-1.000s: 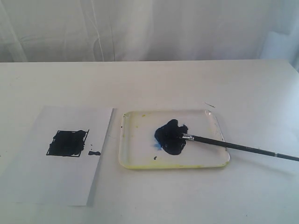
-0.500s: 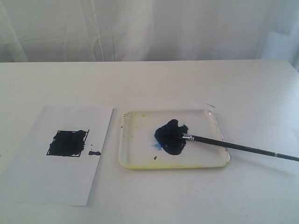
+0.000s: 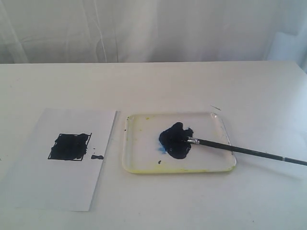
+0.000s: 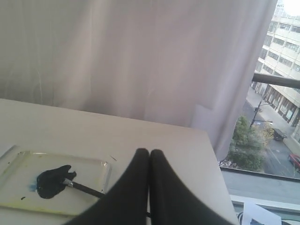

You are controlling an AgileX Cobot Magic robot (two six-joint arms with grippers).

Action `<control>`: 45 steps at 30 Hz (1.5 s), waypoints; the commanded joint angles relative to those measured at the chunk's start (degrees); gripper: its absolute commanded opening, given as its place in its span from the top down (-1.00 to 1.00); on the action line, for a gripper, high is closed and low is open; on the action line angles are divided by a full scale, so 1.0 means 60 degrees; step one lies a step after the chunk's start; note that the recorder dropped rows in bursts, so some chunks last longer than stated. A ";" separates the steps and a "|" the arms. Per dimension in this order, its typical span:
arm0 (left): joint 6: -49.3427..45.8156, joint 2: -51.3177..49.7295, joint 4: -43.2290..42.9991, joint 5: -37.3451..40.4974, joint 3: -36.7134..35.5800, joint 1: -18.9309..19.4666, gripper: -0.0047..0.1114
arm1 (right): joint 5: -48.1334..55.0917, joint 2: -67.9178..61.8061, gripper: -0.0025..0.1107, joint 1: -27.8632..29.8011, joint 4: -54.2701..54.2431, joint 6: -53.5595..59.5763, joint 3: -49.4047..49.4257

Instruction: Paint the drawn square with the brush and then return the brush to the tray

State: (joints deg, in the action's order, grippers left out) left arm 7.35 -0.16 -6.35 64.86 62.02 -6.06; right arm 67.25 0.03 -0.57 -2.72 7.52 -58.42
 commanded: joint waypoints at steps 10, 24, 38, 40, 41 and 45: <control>0.0350 0.0026 -0.0232 -0.1971 -0.3357 0.0040 0.92 | -0.3600 -0.0006 0.96 0.0040 0.0184 0.0207 0.3886; 0.0498 0.0026 -0.0225 -0.7408 -0.7616 0.0040 0.92 | -0.7956 -0.0006 0.96 0.0040 0.0131 0.0161 0.7207; 0.0454 0.0026 -0.0313 -0.9445 -1.0337 0.0040 0.92 | -0.9645 -0.0006 0.96 0.0040 0.0131 0.0164 0.9737; 0.0454 0.0026 -0.0313 -0.9346 -1.0337 0.0040 0.92 | -0.8805 -0.0006 0.96 0.0040 0.0131 0.0142 0.9737; 0.0507 0.0026 -0.0287 -0.9324 -1.0337 0.0040 0.92 | -0.8878 -0.0006 0.96 0.0040 0.0131 0.0095 0.9737; 0.0526 0.0026 -0.0162 -0.9463 -1.0337 0.0040 0.92 | -0.8898 -0.0006 0.96 0.0040 0.0027 -0.0053 0.9737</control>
State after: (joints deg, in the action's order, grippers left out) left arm 9.87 -0.28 -7.99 8.40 0.28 -6.06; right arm 13.89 -0.30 -0.57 -2.14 7.73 -0.28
